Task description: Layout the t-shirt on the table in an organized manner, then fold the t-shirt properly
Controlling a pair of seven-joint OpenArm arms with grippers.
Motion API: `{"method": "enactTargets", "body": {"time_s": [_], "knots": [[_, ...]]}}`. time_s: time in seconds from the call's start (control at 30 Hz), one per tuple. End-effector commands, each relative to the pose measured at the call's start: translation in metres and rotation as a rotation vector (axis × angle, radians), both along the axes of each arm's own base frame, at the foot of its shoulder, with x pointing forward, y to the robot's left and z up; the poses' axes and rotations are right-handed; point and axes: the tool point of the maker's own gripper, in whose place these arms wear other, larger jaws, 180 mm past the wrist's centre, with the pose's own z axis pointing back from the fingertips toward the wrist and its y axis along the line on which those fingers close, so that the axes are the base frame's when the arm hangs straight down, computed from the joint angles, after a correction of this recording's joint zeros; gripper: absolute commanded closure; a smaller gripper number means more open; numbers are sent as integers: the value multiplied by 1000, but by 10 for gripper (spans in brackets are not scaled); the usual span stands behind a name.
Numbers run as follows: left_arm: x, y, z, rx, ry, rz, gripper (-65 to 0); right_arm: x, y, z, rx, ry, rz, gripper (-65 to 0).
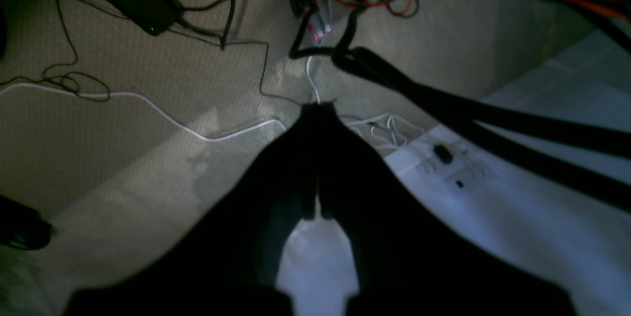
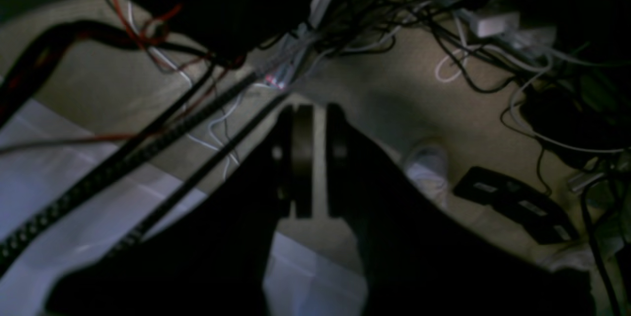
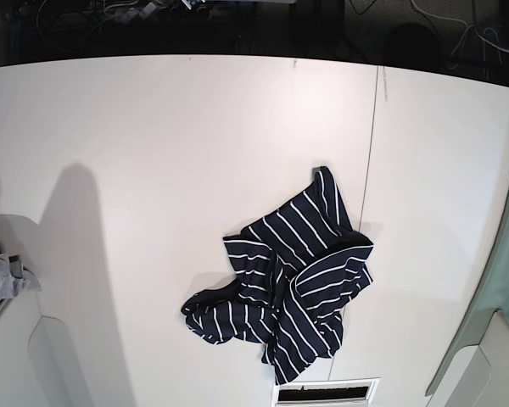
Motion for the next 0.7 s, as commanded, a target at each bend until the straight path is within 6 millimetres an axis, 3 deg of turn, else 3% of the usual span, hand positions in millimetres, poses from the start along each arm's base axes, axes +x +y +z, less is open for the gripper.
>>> {"method": "enactTargets", "body": {"time_s": [0.0, 0.43, 0.67], "knots": [[0, -5, 1, -19, -5, 2, 0, -6, 2, 1, 10, 7, 0, -36], [2, -4, 1, -23, -21, 4, 0, -9, 4, 3, 15, 6, -1, -36], [-3, 21, 1, -22, -84, 11, 0, -16, -3, 5, 9, 0, 3, -36]]}}
